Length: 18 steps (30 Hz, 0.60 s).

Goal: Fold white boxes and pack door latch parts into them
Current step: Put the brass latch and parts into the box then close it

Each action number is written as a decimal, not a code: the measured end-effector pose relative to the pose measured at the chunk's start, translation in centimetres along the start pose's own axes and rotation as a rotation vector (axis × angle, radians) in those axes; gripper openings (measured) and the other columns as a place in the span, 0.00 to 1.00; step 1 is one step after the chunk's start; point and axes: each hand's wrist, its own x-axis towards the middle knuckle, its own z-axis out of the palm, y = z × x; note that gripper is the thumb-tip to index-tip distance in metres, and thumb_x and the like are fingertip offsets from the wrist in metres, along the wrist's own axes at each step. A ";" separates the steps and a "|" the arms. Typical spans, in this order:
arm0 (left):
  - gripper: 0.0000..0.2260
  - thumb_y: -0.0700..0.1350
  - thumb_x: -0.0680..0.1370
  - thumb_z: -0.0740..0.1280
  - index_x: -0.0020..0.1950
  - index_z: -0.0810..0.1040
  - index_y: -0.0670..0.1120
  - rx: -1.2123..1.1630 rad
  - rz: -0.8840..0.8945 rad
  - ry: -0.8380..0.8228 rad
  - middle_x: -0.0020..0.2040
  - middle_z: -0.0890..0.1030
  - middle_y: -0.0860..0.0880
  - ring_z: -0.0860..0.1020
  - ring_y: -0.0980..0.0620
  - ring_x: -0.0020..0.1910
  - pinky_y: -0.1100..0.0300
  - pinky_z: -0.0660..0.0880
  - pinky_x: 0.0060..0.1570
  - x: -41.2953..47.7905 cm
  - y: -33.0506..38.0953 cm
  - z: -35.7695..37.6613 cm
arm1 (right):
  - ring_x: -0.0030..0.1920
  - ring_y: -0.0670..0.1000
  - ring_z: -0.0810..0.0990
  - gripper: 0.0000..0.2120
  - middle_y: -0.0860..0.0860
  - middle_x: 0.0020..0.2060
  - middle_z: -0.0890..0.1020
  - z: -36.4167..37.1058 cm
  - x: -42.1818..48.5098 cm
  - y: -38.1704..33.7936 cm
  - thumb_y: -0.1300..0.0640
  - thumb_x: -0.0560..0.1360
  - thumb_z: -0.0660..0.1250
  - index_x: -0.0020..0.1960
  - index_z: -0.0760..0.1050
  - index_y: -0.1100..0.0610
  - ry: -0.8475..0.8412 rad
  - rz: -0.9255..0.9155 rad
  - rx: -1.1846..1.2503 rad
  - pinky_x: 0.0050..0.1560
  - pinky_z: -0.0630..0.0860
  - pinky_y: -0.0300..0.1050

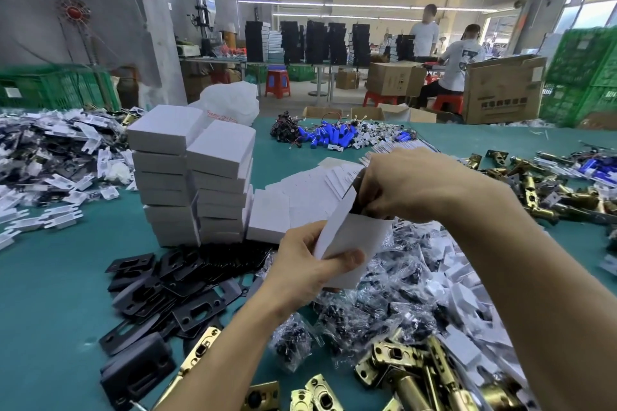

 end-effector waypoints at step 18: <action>0.23 0.45 0.61 0.80 0.55 0.83 0.42 -0.332 -0.028 0.209 0.50 0.86 0.42 0.85 0.44 0.48 0.49 0.83 0.40 0.7 0.2 -0.7 | 0.42 0.41 0.81 0.06 0.43 0.42 0.83 11.3 -2.7 4.7 0.55 0.72 0.75 0.42 0.80 0.46 -0.180 0.237 0.317 0.50 0.80 0.42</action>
